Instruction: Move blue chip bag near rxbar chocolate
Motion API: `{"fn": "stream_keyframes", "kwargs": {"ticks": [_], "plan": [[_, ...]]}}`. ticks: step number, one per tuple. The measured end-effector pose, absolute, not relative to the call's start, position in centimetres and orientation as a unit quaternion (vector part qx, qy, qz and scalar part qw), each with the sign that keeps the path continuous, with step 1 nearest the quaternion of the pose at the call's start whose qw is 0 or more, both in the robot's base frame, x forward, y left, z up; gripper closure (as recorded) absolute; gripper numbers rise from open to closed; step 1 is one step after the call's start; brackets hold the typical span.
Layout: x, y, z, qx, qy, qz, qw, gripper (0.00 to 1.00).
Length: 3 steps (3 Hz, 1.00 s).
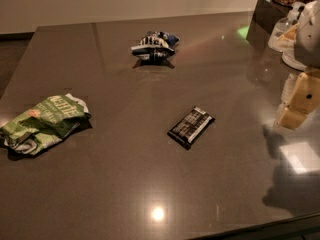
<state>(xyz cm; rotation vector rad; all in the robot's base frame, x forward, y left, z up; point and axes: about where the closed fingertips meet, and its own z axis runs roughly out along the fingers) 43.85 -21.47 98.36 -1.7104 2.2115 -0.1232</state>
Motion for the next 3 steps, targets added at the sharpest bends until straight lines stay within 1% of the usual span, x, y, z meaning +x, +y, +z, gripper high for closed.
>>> {"fn": "stream_keyframes", "kwargs": {"ticks": [2, 3], "plan": [[45.7, -20.5, 98.3, -0.598, 0.783, -0.029, 0.168, 0.0], [49.6, -18.8, 97.8, -0.587, 0.789, -0.019, 0.182, 0.0]]}}
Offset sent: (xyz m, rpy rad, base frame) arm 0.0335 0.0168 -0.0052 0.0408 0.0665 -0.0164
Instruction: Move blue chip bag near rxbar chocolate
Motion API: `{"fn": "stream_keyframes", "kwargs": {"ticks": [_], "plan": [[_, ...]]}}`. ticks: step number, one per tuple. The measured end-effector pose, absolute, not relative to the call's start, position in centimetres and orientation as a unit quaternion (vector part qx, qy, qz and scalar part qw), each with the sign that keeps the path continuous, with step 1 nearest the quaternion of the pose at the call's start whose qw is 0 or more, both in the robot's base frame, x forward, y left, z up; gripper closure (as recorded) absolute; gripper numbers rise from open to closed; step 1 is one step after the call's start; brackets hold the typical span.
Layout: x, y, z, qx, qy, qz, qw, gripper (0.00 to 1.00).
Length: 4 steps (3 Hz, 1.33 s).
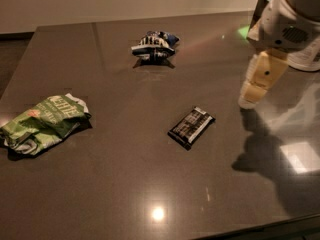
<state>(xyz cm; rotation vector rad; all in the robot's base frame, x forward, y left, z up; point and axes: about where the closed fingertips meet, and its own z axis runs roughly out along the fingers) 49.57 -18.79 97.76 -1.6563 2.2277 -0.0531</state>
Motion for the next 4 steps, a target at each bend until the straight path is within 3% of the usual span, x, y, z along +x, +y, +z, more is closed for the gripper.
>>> {"fn": "stream_keyframes", "kwargs": {"ticks": [4], "plan": [[67.6, -12.2, 94.6, -0.5, 0.824, -0.009, 0.266, 0.0]]}}
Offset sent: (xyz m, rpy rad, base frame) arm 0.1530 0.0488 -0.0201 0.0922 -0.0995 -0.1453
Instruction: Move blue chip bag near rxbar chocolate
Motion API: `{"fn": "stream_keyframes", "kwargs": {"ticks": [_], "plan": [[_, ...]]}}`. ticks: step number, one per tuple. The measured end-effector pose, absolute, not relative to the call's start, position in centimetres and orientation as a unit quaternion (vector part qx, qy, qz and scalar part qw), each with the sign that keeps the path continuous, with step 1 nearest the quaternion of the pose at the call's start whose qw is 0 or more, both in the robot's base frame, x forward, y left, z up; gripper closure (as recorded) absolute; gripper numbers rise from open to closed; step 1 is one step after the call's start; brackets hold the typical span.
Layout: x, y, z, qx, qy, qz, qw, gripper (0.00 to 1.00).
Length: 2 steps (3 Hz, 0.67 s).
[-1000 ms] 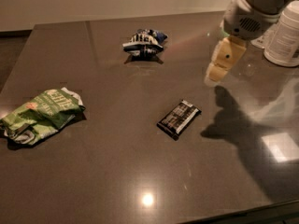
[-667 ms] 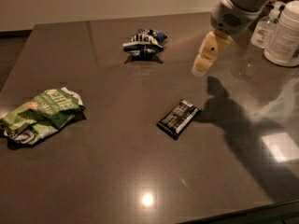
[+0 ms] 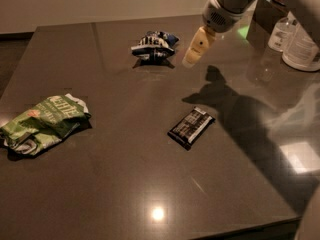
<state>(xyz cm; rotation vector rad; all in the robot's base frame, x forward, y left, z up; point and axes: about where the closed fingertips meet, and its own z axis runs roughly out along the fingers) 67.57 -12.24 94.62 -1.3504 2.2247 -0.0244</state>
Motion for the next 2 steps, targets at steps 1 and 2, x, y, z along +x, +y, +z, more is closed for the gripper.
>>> {"fn": "stream_keyframes", "kwargs": {"ticks": [1, 2], "plan": [[70.7, -10.5, 93.1, -0.482, 0.83, -0.001, 0.281, 0.0], [72.9, -9.0, 91.9, -0.467, 0.835, 0.007, 0.291, 0.0]]}}
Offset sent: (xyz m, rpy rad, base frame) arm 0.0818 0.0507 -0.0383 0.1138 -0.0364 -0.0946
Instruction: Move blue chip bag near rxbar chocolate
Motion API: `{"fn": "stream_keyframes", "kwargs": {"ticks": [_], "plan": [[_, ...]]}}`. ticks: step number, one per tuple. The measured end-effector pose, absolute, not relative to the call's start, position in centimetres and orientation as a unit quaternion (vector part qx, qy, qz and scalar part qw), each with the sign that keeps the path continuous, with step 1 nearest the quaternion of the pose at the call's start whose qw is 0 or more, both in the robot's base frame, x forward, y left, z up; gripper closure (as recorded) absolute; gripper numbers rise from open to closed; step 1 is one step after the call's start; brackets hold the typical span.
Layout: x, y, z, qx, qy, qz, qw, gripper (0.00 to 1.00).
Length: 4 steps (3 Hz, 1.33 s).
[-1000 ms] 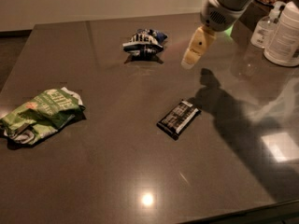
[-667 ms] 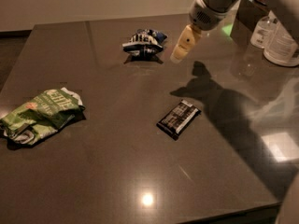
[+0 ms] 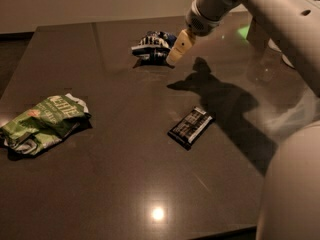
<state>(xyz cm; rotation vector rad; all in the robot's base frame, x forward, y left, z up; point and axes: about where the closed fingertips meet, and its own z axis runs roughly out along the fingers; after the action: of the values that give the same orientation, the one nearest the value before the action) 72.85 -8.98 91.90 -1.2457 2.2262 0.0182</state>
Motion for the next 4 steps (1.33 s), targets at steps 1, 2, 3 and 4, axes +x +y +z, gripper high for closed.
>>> {"fn": "stream_keyframes", "kwargs": {"ticks": [1, 2, 3, 4], "plan": [[74.5, -7.1, 90.8, -0.46, 0.837, 0.016, 0.297, 0.0], [75.8, -5.1, 89.8, -0.458, 0.837, 0.024, 0.299, 0.0], [77.3, -3.8, 88.8, -0.457, 0.837, 0.027, 0.299, 0.0], [78.5, -3.1, 88.0, -0.46, 0.837, 0.029, 0.295, 0.0]]}}
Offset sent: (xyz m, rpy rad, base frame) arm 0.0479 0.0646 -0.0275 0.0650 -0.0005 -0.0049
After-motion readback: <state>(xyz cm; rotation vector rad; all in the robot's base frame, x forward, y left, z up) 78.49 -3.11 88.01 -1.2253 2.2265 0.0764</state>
